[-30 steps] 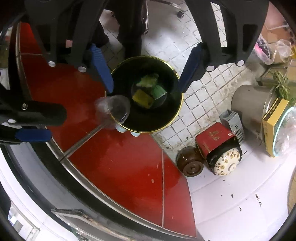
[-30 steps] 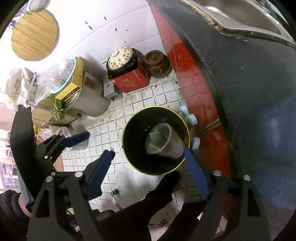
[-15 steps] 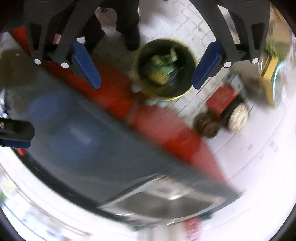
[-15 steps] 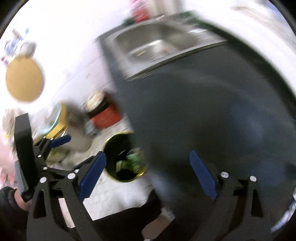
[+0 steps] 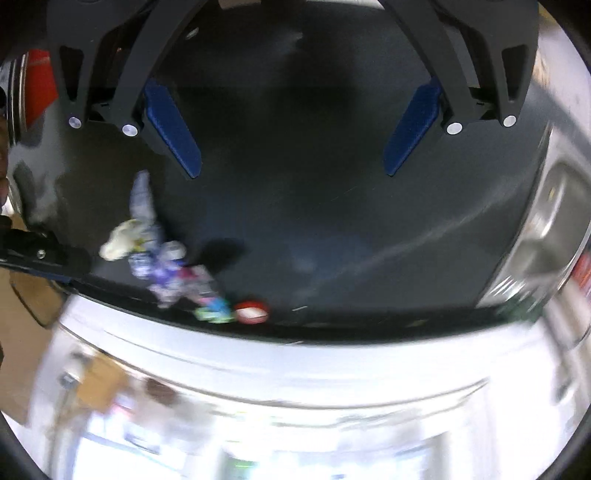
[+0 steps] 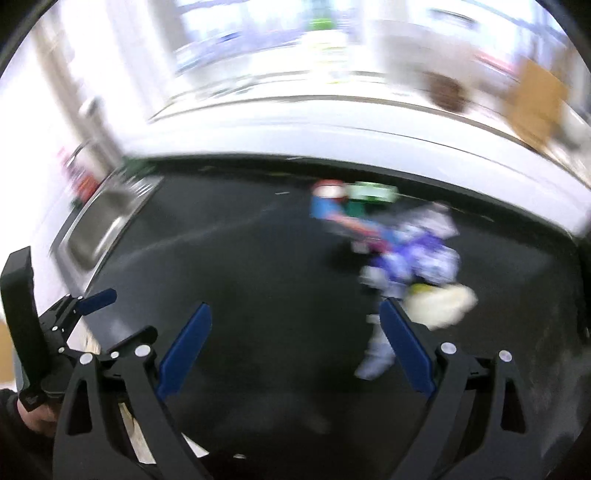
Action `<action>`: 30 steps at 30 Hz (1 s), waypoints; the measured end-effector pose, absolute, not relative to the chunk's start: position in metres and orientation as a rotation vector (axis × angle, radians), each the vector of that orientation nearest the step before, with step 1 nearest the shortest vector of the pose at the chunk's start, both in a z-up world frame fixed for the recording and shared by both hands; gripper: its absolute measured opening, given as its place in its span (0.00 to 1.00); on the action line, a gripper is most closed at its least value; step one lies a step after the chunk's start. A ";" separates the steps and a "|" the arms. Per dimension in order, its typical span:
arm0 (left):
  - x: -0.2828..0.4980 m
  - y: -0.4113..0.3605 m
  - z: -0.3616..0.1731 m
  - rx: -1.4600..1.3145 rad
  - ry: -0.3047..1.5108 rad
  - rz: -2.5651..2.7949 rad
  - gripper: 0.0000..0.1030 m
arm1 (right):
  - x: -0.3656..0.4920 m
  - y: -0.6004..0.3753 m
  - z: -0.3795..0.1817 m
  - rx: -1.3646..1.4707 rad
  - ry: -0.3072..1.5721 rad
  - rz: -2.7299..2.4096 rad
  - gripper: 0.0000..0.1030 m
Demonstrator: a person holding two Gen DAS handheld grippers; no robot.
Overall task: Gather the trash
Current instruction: 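Return both tools to the counter above the remaining trash, then grasp the blue ice-cream wrapper with the left tool while the right tool grasps the white foam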
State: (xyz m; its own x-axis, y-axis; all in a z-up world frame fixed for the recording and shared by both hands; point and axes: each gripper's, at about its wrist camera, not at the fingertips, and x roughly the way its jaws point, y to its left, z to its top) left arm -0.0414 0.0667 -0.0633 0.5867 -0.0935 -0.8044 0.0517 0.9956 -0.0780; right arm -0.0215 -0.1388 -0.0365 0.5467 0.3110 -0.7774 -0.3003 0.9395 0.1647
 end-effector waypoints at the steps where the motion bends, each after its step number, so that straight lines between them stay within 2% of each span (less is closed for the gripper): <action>1: -0.033 0.050 -0.062 -0.025 0.936 -0.120 0.93 | -0.020 -0.152 -0.038 0.033 0.924 0.341 0.87; 9: 0.009 -0.021 -0.065 0.063 0.945 -0.236 0.93 | -0.018 -0.233 -0.059 0.202 0.955 0.223 0.87; 18: 0.084 -0.057 -0.074 0.269 0.894 -0.297 0.93 | 0.019 -0.259 -0.106 0.296 1.064 0.194 0.87; 30: 0.189 -0.104 -0.140 0.455 0.945 -0.459 0.93 | 0.077 -0.263 -0.172 0.393 1.228 0.186 0.87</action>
